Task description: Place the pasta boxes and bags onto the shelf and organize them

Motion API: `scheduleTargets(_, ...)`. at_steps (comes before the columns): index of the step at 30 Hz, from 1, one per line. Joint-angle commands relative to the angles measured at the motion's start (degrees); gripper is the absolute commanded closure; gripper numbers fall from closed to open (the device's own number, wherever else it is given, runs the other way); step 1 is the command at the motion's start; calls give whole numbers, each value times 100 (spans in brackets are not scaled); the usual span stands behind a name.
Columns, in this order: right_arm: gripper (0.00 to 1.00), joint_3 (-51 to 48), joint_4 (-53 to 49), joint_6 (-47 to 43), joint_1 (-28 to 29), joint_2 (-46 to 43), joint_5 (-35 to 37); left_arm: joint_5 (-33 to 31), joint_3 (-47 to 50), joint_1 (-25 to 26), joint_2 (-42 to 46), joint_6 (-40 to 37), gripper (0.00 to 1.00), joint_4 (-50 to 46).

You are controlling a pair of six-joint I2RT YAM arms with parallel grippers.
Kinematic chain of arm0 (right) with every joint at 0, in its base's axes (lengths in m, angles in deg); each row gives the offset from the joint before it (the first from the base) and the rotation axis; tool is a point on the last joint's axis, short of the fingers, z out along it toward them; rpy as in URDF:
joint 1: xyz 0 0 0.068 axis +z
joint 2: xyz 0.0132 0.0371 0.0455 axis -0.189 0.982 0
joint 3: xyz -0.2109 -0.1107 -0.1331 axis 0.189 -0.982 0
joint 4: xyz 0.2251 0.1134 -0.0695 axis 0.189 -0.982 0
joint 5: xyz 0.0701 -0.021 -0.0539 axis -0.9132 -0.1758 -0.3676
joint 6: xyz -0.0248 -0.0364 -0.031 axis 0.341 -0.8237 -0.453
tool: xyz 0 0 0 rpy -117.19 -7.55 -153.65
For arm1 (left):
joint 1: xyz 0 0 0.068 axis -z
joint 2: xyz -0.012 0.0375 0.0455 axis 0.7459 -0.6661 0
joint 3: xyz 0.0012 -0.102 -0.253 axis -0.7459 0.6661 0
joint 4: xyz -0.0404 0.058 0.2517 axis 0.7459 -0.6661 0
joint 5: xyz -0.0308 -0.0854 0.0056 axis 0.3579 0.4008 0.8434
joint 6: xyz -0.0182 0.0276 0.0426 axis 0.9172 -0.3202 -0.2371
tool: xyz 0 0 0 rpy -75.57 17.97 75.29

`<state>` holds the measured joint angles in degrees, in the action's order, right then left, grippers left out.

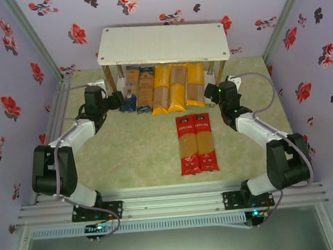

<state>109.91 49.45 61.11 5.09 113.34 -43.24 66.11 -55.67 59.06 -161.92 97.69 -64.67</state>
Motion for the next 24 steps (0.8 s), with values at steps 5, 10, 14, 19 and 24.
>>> scheduleTargets(5,5,328,708,-278,-61,452,119,182,-338,-91,-492,-204,33,487)
scheduleTargets(10,9,293,1114,-274,-106,676,310,185,-420,-99,-773,-267,35,706)
scheduleTargets(14,13,382,1357,-313,-138,904,299,216,-456,-102,-921,-286,38,823)
scheduleTargets(19,26,519,1651,-322,-187,1229,238,369,-518,-104,-1071,-332,56,868)
scheduleTargets(24,56,619,1693,-319,-219,1387,-101,430,-518,-103,-1174,-438,67,946)
